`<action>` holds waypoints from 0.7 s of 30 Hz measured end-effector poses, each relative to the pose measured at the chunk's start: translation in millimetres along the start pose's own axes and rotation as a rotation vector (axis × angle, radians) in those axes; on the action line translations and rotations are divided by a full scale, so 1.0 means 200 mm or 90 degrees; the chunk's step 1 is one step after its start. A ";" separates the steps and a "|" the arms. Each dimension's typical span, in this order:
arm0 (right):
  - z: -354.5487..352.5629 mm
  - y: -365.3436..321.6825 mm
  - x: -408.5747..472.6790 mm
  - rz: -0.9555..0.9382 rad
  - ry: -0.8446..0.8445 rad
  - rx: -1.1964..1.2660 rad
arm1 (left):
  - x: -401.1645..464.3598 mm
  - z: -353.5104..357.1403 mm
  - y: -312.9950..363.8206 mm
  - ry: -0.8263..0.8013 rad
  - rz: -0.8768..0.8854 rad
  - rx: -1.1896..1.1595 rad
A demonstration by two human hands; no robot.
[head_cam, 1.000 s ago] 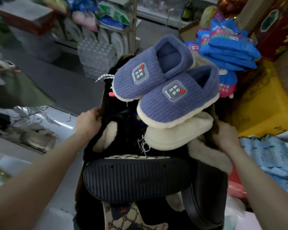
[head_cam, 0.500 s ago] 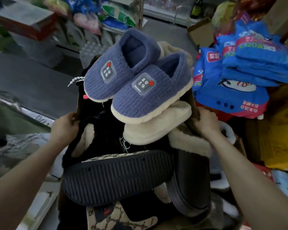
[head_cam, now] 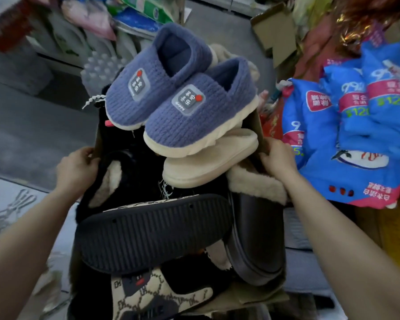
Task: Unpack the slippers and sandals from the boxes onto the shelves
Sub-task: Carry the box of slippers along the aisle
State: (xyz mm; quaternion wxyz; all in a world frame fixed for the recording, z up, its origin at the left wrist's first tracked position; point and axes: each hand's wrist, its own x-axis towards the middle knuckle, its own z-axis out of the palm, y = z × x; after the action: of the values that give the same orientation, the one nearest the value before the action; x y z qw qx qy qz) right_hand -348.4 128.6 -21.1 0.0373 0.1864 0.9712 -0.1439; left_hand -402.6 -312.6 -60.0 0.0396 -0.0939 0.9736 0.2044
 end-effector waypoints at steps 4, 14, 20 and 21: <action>0.06 -0.17 0.15 0.041 0.011 0.016 | 0.32 0.00 -0.06 -0.009 0.001 0.000; 0.22 -0.50 0.44 0.058 0.005 0.026 | 0.86 0.00 -0.20 -0.037 0.012 -0.021; 0.27 -0.75 0.68 0.019 -0.006 0.036 | 1.01 -0.10 -0.34 -0.022 -0.039 -0.048; 0.28 -0.79 0.73 0.008 -0.009 0.036 | 1.04 -0.11 -0.36 -0.017 -0.049 -0.044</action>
State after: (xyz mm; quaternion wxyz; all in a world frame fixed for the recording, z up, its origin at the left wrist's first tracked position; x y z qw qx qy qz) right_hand -542.5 22.2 -51.4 0.0395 0.1927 0.9652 -0.1726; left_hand -591.9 -421.3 -91.6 0.0568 -0.1297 0.9610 0.2374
